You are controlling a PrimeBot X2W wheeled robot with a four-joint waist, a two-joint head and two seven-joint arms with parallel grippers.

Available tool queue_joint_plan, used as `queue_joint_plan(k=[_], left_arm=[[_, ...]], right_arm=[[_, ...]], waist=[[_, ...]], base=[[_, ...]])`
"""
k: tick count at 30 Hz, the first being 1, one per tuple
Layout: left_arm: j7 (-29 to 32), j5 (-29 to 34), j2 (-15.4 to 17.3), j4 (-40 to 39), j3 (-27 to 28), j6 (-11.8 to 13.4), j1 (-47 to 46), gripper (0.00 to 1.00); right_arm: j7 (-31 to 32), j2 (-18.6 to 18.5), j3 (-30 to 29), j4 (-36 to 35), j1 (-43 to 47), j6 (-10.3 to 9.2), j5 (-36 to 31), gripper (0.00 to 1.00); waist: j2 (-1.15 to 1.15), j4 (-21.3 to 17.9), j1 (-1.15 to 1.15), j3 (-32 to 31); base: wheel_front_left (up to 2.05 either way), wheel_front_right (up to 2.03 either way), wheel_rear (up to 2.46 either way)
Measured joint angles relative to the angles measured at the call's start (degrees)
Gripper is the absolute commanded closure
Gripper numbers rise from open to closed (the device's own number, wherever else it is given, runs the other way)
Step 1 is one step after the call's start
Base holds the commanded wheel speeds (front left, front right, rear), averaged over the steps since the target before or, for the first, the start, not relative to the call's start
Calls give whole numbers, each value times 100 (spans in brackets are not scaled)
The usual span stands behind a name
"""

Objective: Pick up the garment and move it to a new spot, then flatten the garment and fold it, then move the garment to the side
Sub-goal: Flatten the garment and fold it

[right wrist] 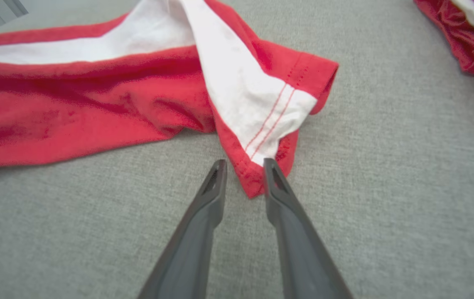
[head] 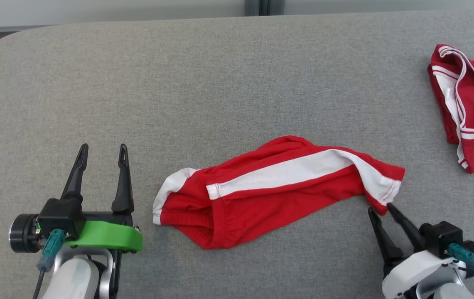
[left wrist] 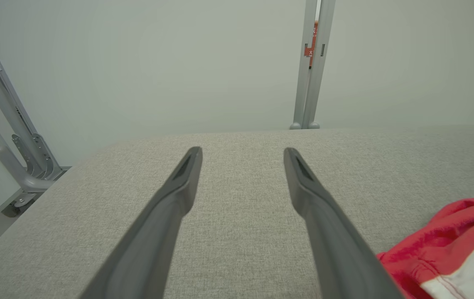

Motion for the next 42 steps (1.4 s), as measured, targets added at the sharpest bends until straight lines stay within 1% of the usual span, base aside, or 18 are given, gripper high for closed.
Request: queue_joint_plan(k=[4,10,13,16,18,23,29,31,34,36,38,40,42], left_arm=[[0,0,20,37,37,26,113,0],[0,-1,75,43,79,86,315,0],[12,-1,112,20,82,126,416,0],[47,-1,145,-25,68,153,500,0],[93,0,144,-93,35,182,542,0],[143,-9,175,-148,21,187,589,0],[147,-10,196,-170,-14,185,593,0],[255,-53,182,-204,-70,167,577,0],[615,-46,79,-331,-419,-42,346,0],[1077,-58,-76,-342,-772,-249,63,0],[1547,-101,-183,-257,-1038,-389,-37,0],[2001,-156,-224,-124,-1273,-519,-109,0],[2295,-215,-231,-5,-1422,-617,-151,0]], right_arm=[[-118,64,-274,-655,46,-1,-89,0],[-141,212,-536,-1541,307,-1,-174,0],[-64,243,-962,-1878,342,-1,-133,0],[125,166,-1256,-2033,345,-1,-151,0],[225,147,-1326,-2098,345,-1,-178,0],[328,219,-1421,-2192,387,-1,-171,0],[341,255,-1380,-2197,388,-1,-137,0],[344,261,-1380,-2220,388,-1,-136,0],[374,264,-1389,-2250,388,-1,-136,0],[392,269,-1349,-2251,385,-1,-136,0],[399,275,-1296,-2260,367,-1,-137,0],[400,286,-1263,-2261,339,-1,-136,0],[417,289,-1247,-2251,328,-1,-132,0]], waist=[[0,-59,0,-110],[0,-149,0,-301],[0,-212,0,-401],[0,-268,0,-486],[0,-291,0,-536],[0,-286,0,-606],[0,-293,0,-607],[0,-296,0,-597],[0,-259,0,-557],[0,-236,0,-515],[0,-236,0,-468],[0,-256,0,-414],[0,-290,0,-370]], base=[[0,0,0],[0,0,0],[0,0,0],[0,0,0],[0,0,0],[0,0,0],[0,0,0],[0,0,0],[0,0,0],[0,0,0],[0,0,0],[0,0,0],[0,0,0]])
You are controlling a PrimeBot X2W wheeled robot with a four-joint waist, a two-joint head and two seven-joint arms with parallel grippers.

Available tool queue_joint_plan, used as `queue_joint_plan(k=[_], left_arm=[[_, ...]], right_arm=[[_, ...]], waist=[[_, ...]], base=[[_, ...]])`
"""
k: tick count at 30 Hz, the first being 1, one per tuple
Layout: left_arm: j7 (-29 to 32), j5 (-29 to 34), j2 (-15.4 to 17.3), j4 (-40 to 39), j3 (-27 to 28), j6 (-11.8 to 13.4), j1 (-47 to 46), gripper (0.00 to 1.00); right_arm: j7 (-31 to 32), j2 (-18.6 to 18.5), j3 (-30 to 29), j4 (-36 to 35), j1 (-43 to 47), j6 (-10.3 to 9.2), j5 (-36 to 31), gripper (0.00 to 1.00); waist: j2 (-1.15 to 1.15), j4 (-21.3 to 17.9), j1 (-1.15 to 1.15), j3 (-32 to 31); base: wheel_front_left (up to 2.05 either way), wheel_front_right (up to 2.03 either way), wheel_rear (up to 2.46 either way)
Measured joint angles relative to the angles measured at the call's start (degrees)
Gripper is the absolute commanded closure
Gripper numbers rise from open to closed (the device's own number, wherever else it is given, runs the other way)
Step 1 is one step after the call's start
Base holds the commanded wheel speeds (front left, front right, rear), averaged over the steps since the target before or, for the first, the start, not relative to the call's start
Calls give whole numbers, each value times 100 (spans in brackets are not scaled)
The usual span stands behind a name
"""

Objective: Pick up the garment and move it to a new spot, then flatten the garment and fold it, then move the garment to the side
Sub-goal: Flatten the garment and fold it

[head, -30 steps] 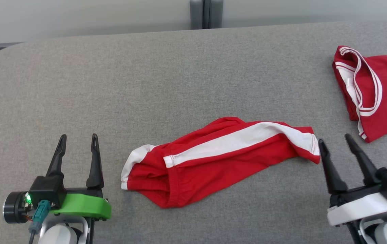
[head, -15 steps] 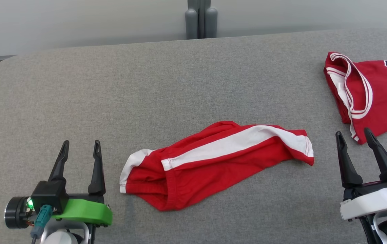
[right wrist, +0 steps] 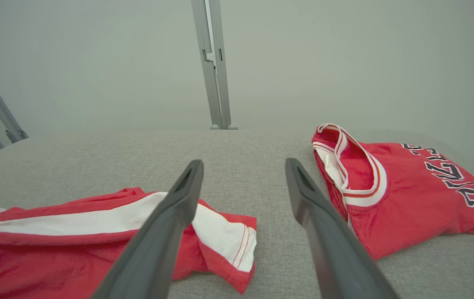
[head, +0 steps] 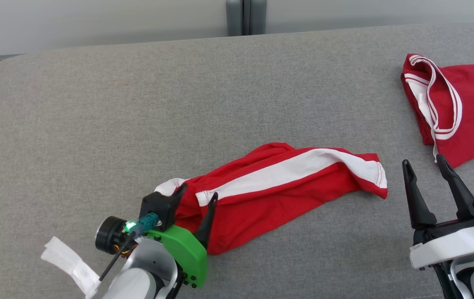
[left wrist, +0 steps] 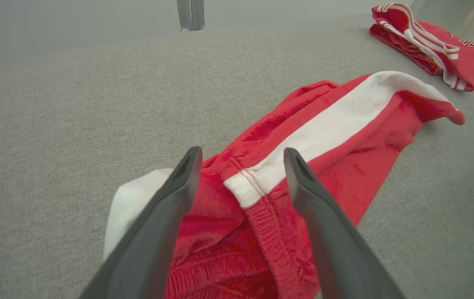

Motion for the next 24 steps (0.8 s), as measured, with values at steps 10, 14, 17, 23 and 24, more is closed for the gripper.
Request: queue_joint_plan(k=[10,14,17,23,24], left_arm=[[376,143,35,419,-343,-216,-319,34],[399,190,92,704,-355,-224,-471,100],[319,190,100,795,-344,-223,-512,100],[185,214,119,860,-354,-215,-566,100],[164,219,121,859,-359,-214,-581,100]], right_arm=[[-45,51,-21,93,-100,0,44,0],[-53,42,-60,176,-147,0,79,0],[-52,12,-132,269,-151,0,129,0],[102,-178,-245,686,-227,0,213,0],[137,-220,-201,775,-269,0,260,0]], waist=[[0,-138,0,273],[0,-213,0,359],[0,-251,0,376],[0,-252,0,401],[0,-241,0,412]], base=[[0,0,0],[0,0,0],[0,0,0],[0,0,0],[0,0,0]])
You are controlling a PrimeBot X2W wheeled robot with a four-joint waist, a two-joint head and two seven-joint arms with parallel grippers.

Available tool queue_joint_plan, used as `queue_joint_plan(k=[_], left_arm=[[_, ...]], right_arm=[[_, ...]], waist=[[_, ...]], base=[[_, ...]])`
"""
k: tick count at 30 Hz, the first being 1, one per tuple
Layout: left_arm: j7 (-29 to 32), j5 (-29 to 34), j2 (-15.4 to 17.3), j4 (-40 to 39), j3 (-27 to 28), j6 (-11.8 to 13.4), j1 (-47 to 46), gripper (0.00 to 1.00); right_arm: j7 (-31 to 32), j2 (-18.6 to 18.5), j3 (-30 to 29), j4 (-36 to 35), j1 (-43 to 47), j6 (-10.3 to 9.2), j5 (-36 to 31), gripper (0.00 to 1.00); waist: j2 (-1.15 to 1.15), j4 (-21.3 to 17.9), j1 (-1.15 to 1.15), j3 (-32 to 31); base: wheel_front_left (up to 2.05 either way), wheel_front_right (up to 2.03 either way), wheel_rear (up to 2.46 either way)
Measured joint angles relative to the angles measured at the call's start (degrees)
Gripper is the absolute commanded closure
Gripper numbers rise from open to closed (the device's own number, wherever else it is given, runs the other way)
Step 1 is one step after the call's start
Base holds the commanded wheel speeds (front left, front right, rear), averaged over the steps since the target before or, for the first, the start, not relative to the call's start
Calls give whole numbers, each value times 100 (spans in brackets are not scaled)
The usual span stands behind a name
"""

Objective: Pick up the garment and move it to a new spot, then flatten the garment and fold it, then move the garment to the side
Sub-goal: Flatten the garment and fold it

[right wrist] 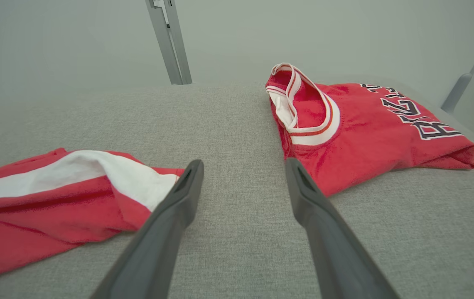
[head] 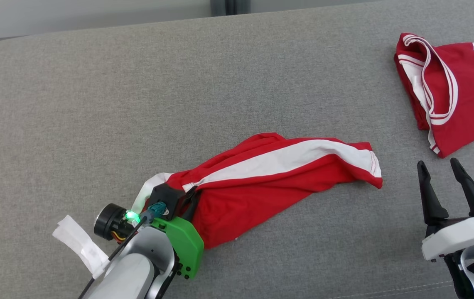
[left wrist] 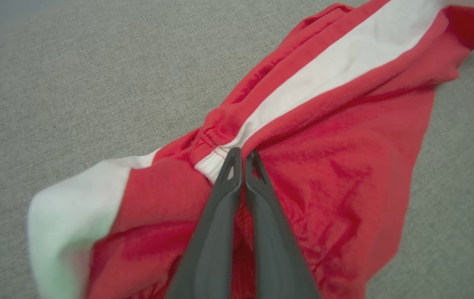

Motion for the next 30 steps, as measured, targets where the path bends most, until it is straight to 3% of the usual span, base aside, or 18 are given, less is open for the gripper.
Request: queue_joint_plan(k=[10,18,19,20,22,30], left_arm=[[-118,45,-43,-44,-69,38,-104,100],[-177,43,-76,-27,-134,44,-132,100],[-180,41,-77,-26,-137,44,-133,100],[-183,40,-78,-24,-140,45,-135,100],[-205,37,-83,-18,-151,47,-137,100],[-492,79,-60,-82,-141,147,-141,100]], right_arm=[[136,-186,1183,989,-666,0,588,0],[130,-247,1597,1677,-1078,-1,1003,0],[110,-260,1649,1742,-1124,-1,1033,10],[67,-279,1692,1800,-1162,0,1037,58],[45,-293,1768,1892,-1227,-1,1146,100],[-433,-492,1783,1968,-1337,0,1138,100]], waist=[[0,192,0,130],[0,286,0,243],[0,289,0,252],[0,291,0,260],[0,297,0,267],[0,297,0,221]], base=[[0,0,0],[0,0,0],[0,0,0],[0,0,0],[0,0,0],[0,0,0]])
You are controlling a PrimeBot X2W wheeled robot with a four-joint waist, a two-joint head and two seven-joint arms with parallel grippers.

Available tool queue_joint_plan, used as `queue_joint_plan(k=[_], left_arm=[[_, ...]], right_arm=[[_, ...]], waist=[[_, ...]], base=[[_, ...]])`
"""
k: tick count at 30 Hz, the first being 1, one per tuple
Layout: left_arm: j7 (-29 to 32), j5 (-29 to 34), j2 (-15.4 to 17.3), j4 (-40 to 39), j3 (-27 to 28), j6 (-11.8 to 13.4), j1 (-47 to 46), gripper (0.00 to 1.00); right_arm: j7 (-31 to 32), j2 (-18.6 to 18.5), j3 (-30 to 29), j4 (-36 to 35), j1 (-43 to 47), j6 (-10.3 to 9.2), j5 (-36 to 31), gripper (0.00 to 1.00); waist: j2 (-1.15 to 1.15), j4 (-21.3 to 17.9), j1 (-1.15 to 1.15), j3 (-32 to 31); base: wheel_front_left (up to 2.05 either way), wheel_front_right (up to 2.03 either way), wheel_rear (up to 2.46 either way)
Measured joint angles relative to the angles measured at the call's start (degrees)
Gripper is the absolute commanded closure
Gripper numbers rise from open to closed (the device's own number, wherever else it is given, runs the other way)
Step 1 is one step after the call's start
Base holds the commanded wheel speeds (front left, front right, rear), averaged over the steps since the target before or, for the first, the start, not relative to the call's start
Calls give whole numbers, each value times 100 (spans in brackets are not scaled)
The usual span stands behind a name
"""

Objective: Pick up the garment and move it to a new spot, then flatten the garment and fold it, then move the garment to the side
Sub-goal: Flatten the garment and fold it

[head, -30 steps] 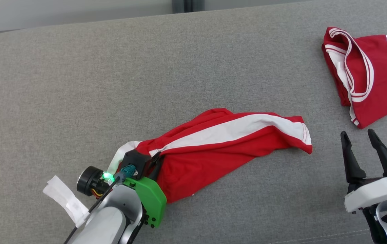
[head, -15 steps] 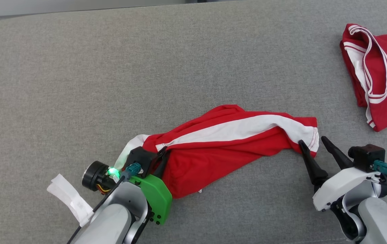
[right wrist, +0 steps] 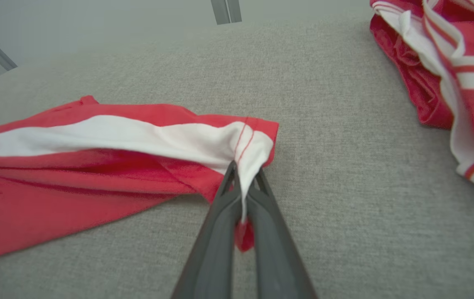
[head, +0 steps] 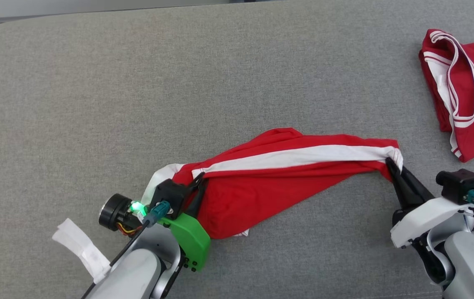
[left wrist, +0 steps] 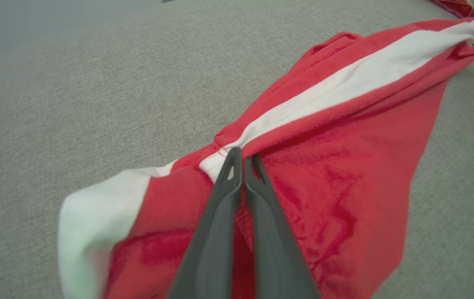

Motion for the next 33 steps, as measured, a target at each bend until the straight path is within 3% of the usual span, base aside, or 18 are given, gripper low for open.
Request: queue_joint_plan(k=[10,21,33], left_arm=[[-634,460,355,-1215,237,266,-339,100],[-510,855,844,-2726,723,333,-1385,100],[-427,561,711,-2586,883,209,-2011,100]], right_arm=[[-140,-301,-740,-1384,-140,2,-489,100],[1066,-658,-1768,-3710,-728,2,-728,100],[1663,-632,-1927,-4029,-1220,2,-363,100]], waist=[[0,-41,0,-362],[0,-94,0,-988],[0,-190,0,-910]], base=[[0,0,0],[0,0,0],[0,0,0]])
